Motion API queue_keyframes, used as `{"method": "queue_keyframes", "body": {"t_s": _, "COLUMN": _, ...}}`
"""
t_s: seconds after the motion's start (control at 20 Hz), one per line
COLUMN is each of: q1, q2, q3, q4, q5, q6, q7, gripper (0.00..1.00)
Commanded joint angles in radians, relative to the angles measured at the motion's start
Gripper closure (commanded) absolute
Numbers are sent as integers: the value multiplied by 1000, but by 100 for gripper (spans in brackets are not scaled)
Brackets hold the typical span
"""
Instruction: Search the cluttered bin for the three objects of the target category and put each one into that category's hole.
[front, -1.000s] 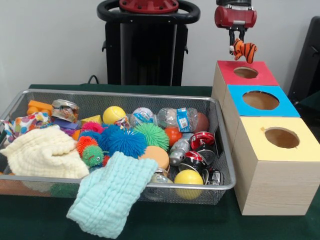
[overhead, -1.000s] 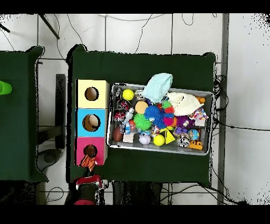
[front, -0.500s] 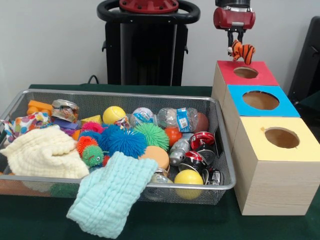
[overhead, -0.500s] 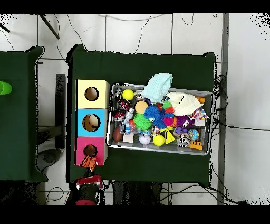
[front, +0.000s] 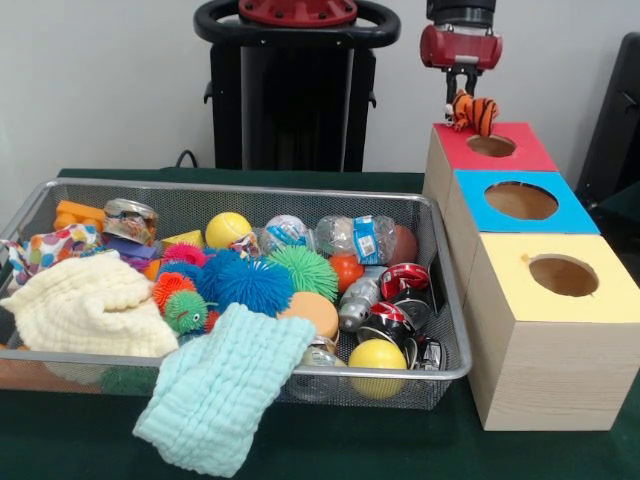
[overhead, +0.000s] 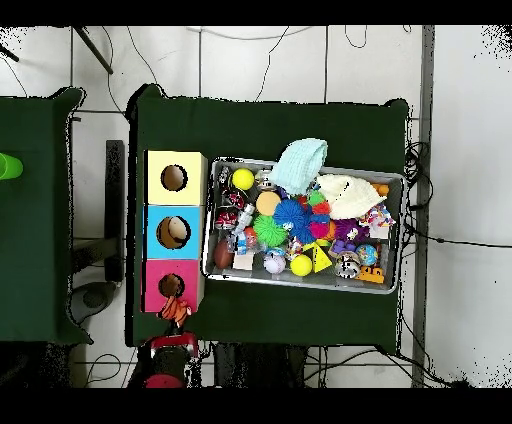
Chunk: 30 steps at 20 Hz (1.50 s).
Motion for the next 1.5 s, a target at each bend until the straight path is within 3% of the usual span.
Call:
{"method": "queue_keyframes", "body": {"t_s": 0.05, "q1": 22, "q2": 157, "q3": 39, "q4": -171, "q5": 124, "q6": 9, "q7": 126, "gripper": 100}}
{"method": "queue_keyframes", "body": {"t_s": 0.45, "q1": 82, "q2": 222, "q3": 14, "q4": -248, "q5": 241, "q6": 61, "q7": 89, "gripper": 100}}
{"method": "queue_keyframes", "body": {"t_s": 0.6, "q1": 102, "q2": 215, "q3": 6, "q4": -268, "q5": 284, "q6": 112, "q7": 82, "gripper": 100}}
{"method": "queue_keyframes", "body": {"t_s": 0.9, "q1": 99, "q2": 140, "q3": 11, "q4": -263, "q5": 292, "q6": 213, "q7": 88, "gripper": 100}}
{"method": "queue_keyframes", "body": {"t_s": 1.15, "q1": 66, "q2": 75, "q3": 36, "q4": -232, "q5": 258, "q6": 207, "q7": 138, "gripper": 100}}
{"method": "queue_keyframes", "body": {"t_s": 1.5, "q1": 7, "q2": -106, "q3": 65, "q4": -203, "q5": 204, "q6": 332, "q7": 129, "gripper": 100}}
